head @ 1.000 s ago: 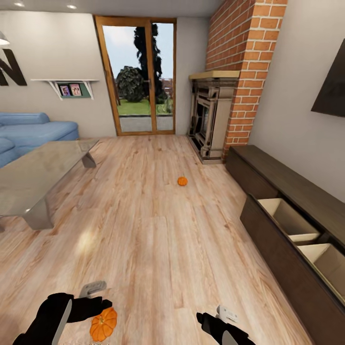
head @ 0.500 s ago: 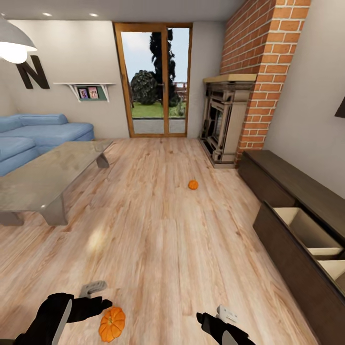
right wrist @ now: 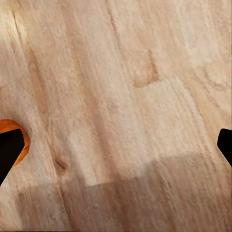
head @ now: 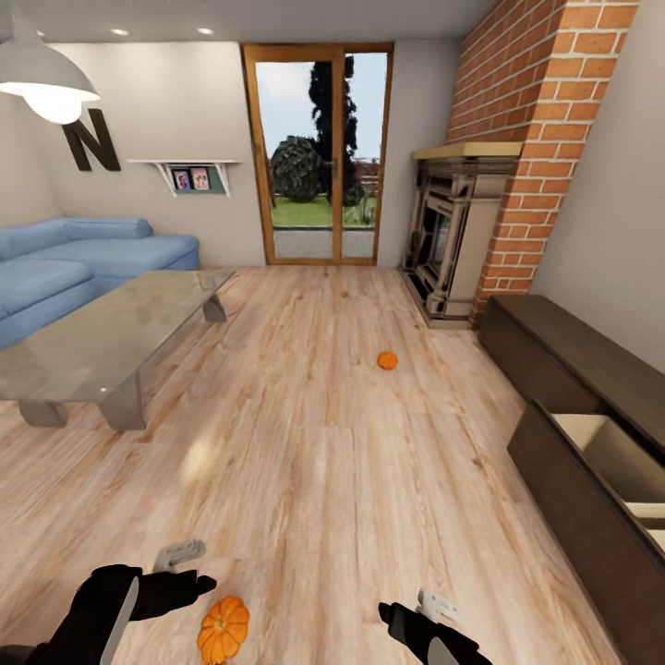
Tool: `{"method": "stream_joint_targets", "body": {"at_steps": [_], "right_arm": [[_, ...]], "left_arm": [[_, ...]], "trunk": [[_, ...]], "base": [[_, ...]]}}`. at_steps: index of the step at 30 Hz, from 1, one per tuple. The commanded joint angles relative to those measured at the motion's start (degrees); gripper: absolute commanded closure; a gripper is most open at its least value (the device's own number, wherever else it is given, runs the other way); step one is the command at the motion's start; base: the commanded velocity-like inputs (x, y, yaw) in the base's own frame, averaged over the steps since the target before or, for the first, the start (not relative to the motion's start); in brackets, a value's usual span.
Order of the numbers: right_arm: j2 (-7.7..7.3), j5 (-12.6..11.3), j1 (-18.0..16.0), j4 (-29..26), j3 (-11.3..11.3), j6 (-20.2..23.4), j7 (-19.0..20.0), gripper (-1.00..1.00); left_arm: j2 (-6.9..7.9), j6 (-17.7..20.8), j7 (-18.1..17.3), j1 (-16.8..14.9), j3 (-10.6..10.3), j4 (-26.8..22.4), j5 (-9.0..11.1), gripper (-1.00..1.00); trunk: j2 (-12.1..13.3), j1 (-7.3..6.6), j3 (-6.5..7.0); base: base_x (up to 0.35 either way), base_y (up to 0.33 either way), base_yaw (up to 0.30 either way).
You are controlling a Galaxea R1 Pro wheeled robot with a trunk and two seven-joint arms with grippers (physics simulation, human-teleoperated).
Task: Place each of the two pumpkins and all three candles from the living room inside a cabinet in the living room (use any cabinet), then make sure every cabinet is closed, and position the cauldron so it is next to a table in the living room.
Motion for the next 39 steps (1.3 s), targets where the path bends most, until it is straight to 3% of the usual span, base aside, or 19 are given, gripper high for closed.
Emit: {"method": "stream_joint_targets", "body": {"at_steps": [1,12,14,17,22,39], "right_arm": [[-0.02,-0.02,0.0,0.0,0.0,0.0,0.03,-1.0],[-0.11,-0.02,0.0,0.0,0.23,0.08,0.29,-1.0],[-0.14,0.17,0.0,0.0,1.38,0.04,0.35,-1.0],[-0.14,1.15,0.0,0.0,5.48,-0.61,0.31,-1.0],[-0.24,1.52,-0.04,0.11,7.7,-2.53,0.39,-1.0],[-0.56,0.94,-0.02,-0.26,7.18,-2.93,0.42,-1.0]], "left_arm": [[0.0,0.0,0.02,0.0,0.0,0.01,-0.01,-1.0],[-0.08,-1.05,-0.01,0.0,0.06,-0.01,0.09,-1.0],[-0.08,-1.07,-0.03,0.0,0.08,-0.04,0.11,-1.0],[-0.1,-1.09,-0.02,0.0,0.09,-0.1,0.12,-1.0],[-0.16,-1.17,0.04,0.0,0.09,-0.14,0.12,-1.0],[0.19,-2.69,0.08,0.0,0.91,-0.05,0.13,-1.0]], "trunk": [[0.0,0.0,0.0],[0.0,0.0,0.0],[0.0,0.0,0.0],[-0.8,0.44,-0.36],[-2.81,1.54,-1.26],[-9.63,5.27,-4.31]], "base": [[0.001,-0.035,0.265],[0.069,-0.006,0.054],[0.008,0.0,0.002],[0.003,0.0,0.001],[0.0,0.0,0.0],[0.0,0.0,0.0]]}}
